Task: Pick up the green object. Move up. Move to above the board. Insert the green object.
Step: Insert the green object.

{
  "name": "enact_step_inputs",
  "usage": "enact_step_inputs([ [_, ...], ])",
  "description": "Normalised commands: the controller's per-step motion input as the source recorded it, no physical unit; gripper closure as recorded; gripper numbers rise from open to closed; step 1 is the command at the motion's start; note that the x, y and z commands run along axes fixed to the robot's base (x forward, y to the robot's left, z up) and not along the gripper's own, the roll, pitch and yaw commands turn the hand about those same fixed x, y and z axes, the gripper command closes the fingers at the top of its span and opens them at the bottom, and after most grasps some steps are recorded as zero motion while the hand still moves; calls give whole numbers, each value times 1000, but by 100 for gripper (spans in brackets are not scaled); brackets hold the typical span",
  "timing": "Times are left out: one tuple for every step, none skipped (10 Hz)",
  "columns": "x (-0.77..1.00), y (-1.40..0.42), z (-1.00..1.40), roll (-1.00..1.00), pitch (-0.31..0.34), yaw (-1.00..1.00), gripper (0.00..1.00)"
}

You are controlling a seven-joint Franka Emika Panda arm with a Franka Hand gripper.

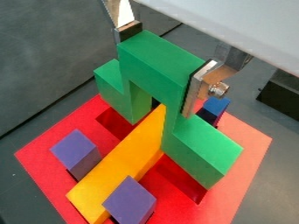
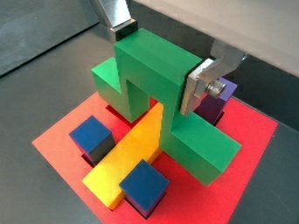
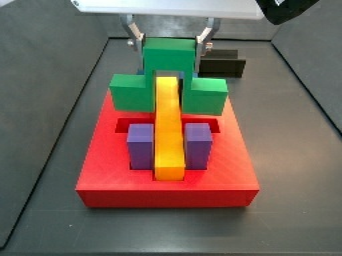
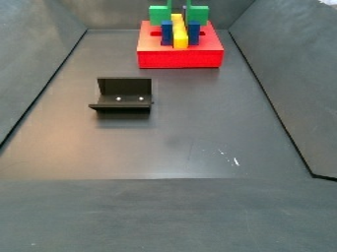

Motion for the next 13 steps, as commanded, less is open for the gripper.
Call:
enact_step_inputs([
  [57, 0, -120, -34, -70, 37, 100],
  [37, 0, -109, -31, -61, 29, 100],
  [46, 0, -100, -40, -60, 29, 100],
  [63, 0, -57, -40, -50, 40, 100],
  [20, 0, -66, -27, -44, 43, 100],
  [11, 0, -60, -13, -34, 43, 100],
  [0, -6, -80, 0, -19, 29, 100],
  [0, -34, -109, 0, -10, 23, 100],
  [0, -94, -109, 0, 0, 51, 100],
  [0, -100, -160, 0, -11, 46, 100],
  [0, -60, -189, 0, -24, 43, 100],
  [0, -51, -171, 0, -34, 40, 100],
  [0, -11, -149, 0, -36, 23, 100],
])
